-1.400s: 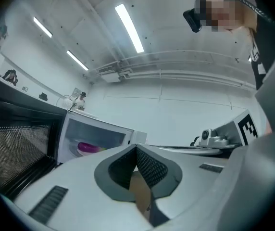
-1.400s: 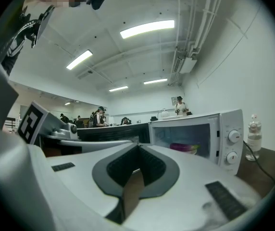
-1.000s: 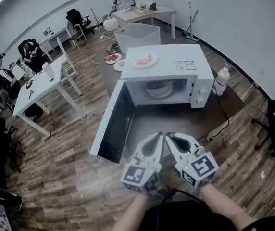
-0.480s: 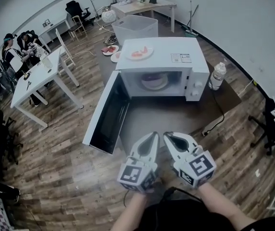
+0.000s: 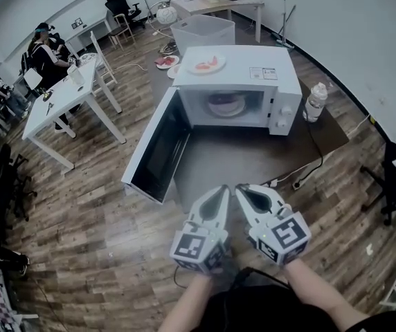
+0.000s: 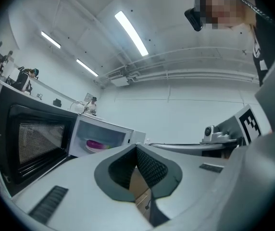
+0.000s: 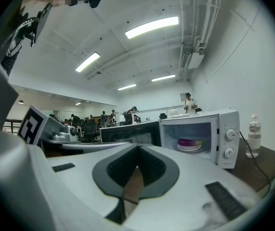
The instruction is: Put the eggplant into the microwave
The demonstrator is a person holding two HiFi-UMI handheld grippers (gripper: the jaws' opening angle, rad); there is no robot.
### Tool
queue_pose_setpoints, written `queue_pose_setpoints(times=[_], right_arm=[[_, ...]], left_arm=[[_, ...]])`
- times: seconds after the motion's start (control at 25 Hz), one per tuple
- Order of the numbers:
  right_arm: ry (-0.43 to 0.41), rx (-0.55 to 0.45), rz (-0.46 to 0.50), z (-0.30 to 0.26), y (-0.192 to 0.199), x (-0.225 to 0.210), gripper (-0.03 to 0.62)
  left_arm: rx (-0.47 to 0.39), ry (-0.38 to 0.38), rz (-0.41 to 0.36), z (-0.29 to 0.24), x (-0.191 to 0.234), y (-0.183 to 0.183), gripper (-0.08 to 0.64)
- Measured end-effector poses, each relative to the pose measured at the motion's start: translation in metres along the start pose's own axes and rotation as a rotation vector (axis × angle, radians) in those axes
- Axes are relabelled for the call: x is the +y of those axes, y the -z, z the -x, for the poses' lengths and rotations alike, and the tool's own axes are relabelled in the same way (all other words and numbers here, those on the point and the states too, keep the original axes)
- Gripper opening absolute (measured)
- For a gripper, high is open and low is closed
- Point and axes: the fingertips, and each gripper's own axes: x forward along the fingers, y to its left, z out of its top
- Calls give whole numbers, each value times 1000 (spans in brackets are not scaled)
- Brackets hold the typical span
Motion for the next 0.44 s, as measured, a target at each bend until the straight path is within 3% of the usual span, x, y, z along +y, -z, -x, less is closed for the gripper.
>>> queue_pose_setpoints(times=[0.44], right_arm=[[15,-15,-21,52,5,22,0]], left_arm=[[5,-16,5,39,-37,11,2]])
